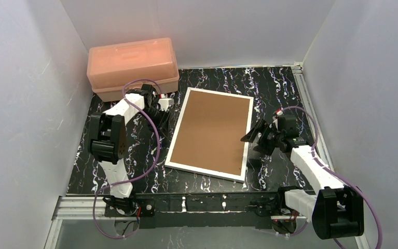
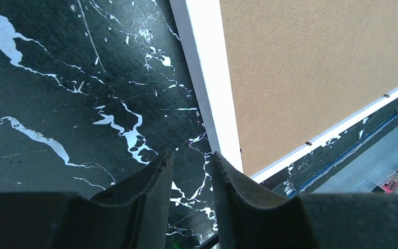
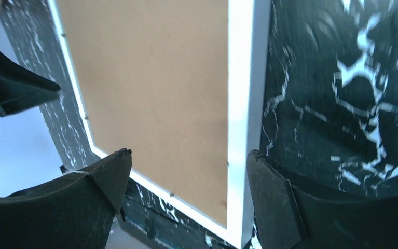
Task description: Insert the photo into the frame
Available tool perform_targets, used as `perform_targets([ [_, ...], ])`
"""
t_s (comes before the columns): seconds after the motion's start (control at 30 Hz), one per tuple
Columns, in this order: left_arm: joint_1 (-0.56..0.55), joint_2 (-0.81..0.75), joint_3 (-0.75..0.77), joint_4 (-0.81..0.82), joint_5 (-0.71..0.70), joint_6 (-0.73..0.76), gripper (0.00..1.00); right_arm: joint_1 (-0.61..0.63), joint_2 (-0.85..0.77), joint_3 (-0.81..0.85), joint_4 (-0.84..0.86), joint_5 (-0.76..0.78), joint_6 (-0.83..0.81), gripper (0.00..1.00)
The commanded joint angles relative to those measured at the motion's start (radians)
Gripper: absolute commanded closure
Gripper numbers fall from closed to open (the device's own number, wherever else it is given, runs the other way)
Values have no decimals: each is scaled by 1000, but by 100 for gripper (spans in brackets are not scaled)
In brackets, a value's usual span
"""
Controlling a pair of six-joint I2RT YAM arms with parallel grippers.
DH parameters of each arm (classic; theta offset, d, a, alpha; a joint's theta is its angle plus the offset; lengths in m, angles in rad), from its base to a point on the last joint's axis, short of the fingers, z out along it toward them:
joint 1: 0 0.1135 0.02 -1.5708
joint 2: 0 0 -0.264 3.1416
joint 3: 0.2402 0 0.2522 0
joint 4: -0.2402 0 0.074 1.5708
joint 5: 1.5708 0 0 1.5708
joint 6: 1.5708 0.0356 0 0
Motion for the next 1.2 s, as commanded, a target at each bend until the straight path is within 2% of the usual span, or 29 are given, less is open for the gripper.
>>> perform_targets([
  [0.0, -9, 13, -32, 17, 14, 12, 69, 5, -32, -73, -48, -83, 61, 12],
  [0.37, -29, 31, -93, 64, 5, 21, 76, 71, 13, -118, 57, -122, 136, 15],
  [0.73, -40, 35, -90, 76, 0, 18, 78, 75, 98, -126, 118, -114, 130, 17],
  [1.17, -66, 40, -78, 90, 2, 6, 78, 75, 122, -142, 132, -133, 131, 20],
])
